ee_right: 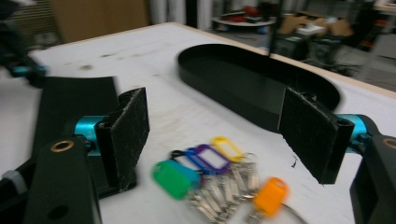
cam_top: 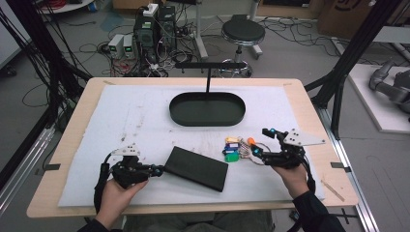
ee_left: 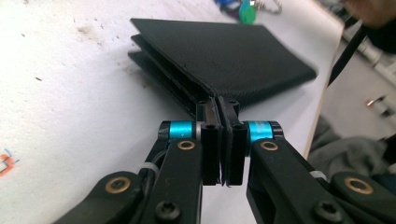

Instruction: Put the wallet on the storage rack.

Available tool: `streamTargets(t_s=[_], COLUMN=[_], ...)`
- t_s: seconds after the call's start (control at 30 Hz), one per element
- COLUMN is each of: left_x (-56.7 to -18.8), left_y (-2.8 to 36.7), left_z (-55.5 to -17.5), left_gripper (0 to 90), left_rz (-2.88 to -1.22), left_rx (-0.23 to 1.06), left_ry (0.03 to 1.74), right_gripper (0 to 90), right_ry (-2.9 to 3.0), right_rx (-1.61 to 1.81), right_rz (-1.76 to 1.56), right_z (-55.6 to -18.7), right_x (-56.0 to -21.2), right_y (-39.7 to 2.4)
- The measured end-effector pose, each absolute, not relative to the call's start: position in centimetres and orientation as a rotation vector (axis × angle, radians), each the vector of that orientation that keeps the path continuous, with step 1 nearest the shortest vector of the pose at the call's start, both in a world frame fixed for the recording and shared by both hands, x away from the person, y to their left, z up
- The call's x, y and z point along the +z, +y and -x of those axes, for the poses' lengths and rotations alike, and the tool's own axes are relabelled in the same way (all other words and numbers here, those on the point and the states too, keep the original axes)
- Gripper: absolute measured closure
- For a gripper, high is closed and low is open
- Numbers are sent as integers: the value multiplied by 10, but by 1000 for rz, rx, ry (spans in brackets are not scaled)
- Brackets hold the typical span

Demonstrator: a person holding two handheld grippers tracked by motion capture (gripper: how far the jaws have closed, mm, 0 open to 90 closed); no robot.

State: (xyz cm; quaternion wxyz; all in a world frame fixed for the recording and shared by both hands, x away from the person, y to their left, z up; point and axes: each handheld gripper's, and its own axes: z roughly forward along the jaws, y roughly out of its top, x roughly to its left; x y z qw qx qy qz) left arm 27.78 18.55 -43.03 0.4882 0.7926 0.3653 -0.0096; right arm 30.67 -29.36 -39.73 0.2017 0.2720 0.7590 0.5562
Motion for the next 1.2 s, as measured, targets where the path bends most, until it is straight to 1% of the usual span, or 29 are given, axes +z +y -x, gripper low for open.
streamTargets(t_s=[0.2,0.47,0.53,0.67,0.7,0.83,1.03,1.07,1.1,1.17,1.2], left_x=[-432,-432,-432,-432,-432,-432,-433,-433,-433,-433,-433], left_y=[185,185,185,185,185,184,185,185,185,185,186], left_z=[-280,-279,-279,-280,-280,-280,-280,-280,-280,-280,-280], left_gripper=[880,880,880,881,881,881,882,882,882,883,900], left_rz=[-1936,-1928,-1927,-1927,-1924,-1918,-1913,-1908,-1908,-1904,-1895], left_rx=[-13,-14,-13,-13,-14,-20,-25,-28,-28,-30,-35], left_ry=[904,919,922,922,926,936,951,950,950,951,946], right_gripper=[251,260,287,298,342,362,363,387,387,417,446], right_ry=[2226,2404,2441,2483,2520,2571,2603,2606,2606,2603,2603], right_rx=[1549,1477,1456,1412,1361,1281,1207,1163,1163,1108,1075], right_rz=[-648,-423,-366,-292,-232,-143,-43,3,3,39,59], right_z=[-301,-286,-282,-278,-276,-272,-265,-262,-262,-260,-259], right_x=[-402,-413,-416,-421,-426,-433,-438,-441,-441,-443,-446], right_y=[-276,-239,-231,-221,-215,-205,-195,-190,-190,-187,-186])
